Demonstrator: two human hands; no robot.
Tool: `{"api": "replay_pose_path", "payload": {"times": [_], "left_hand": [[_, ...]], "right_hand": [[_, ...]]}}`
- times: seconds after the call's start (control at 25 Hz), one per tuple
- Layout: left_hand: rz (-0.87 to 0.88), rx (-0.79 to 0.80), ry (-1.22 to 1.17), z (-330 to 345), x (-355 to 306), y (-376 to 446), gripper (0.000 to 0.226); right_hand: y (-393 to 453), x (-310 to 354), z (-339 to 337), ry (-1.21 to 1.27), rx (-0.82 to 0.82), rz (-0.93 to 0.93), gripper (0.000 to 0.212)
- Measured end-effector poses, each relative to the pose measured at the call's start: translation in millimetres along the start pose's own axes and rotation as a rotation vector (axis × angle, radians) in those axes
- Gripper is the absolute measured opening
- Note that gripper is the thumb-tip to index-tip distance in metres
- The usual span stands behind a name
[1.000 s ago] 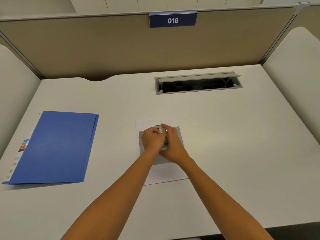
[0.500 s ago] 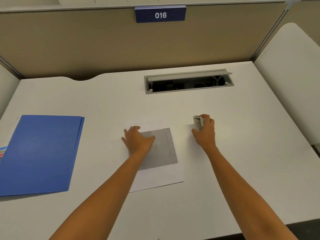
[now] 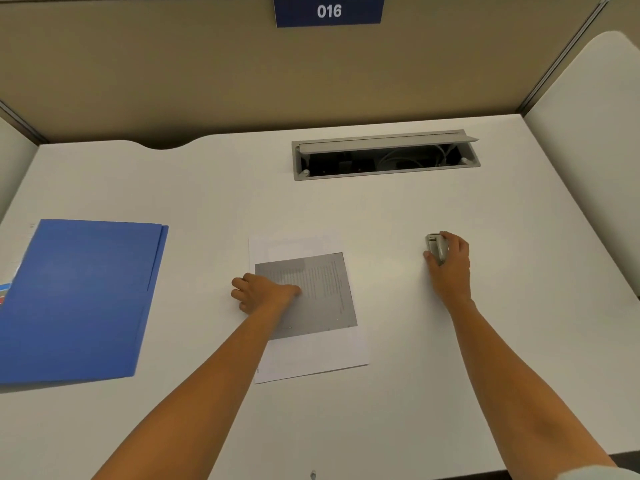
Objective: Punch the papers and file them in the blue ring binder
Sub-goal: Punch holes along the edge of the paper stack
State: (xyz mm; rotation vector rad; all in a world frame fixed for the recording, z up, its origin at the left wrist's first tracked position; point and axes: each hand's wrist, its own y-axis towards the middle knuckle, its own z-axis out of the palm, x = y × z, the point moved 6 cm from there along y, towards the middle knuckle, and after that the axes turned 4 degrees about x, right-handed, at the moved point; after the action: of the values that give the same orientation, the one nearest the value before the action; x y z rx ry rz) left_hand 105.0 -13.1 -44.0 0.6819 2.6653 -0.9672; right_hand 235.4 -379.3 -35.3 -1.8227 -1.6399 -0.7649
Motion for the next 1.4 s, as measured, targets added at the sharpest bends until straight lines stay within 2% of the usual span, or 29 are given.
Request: {"api": "replay_pose_path", "payload": {"times": [0.08, 0.16, 0.24, 0.28, 0.36, 0.48, 0.6, 0.76, 0.96, 1.08, 1.16, 1.24, 1.4], "left_hand": [[-0.001, 0.012, 0.011, 1.4, -0.4, -0.5, 0.099], [0.002, 0.019, 0.010, 3.3, 0.2, -1.4, 0.098], [0.003, 0.014, -0.008, 4.6, 1.7, -2.0, 0.095], [0.002, 0.006, -0.015, 4.9, 2.3, -2.6, 0.093], [0.001, -0.016, -0.012, 4.2, 3.8, -3.4, 0.085], [-0.005, -0.010, -0.037, 2.7, 4.3, -3.0, 0.077], [0.000, 0.036, -0.056, 0.2, 5.6, -1.0, 0.073], [0.009, 0.099, -0.041, -0.3, 7.0, -0.3, 0.073], [0.022, 0.135, -0.018, -3.4, 5.8, -4.9, 0.078], [0.033, 0.143, 0.018, -3.8, 5.2, -8.8, 0.081], [0.035, 0.154, 0.008, -3.6, 5.6, -8.4, 0.079], [0.065, 0.151, 0.013, -5.2, 8.6, -6.5, 0.075], [0.269, 0.052, 0.173, -15.1, 18.7, -3.3, 0.059]], "right_hand": [[-1.0, 0.3, 1.2, -0.065, -0.009, 0.001, 0.053], [-6.9, 10.6, 0.6, -0.208, -0.101, 0.001, 0.061], [-22.4, 39.0, 8.6, -0.241, -0.185, -0.058, 0.059], [-33.1, 53.7, 20.4, -0.214, -0.170, -0.100, 0.056], [-62.1, 73.2, 58.7, -0.079, -0.009, -0.101, 0.053], [-96.4, 84.0, 103.8, 0.028, 0.187, 0.065, 0.060], [-103.7, 92.9, 116.7, -0.035, 0.217, 0.166, 0.063], [-104.7, 103.0, 125.6, -0.122, 0.268, 0.254, 0.055], [-99.7, 94.0, 133.6, -0.086, 0.307, 0.410, 0.054], [-98.3, 89.2, 135.2, -0.044, 0.374, 0.476, 0.062], [-98.6, 92.3, 140.0, -0.004, 0.430, 0.453, 0.064], [-102.3, 100.6, 145.3, 0.089, 0.490, 0.394, 0.053], [-102.2, 102.3, 139.3, 0.114, 0.479, 0.305, 0.034]]}}
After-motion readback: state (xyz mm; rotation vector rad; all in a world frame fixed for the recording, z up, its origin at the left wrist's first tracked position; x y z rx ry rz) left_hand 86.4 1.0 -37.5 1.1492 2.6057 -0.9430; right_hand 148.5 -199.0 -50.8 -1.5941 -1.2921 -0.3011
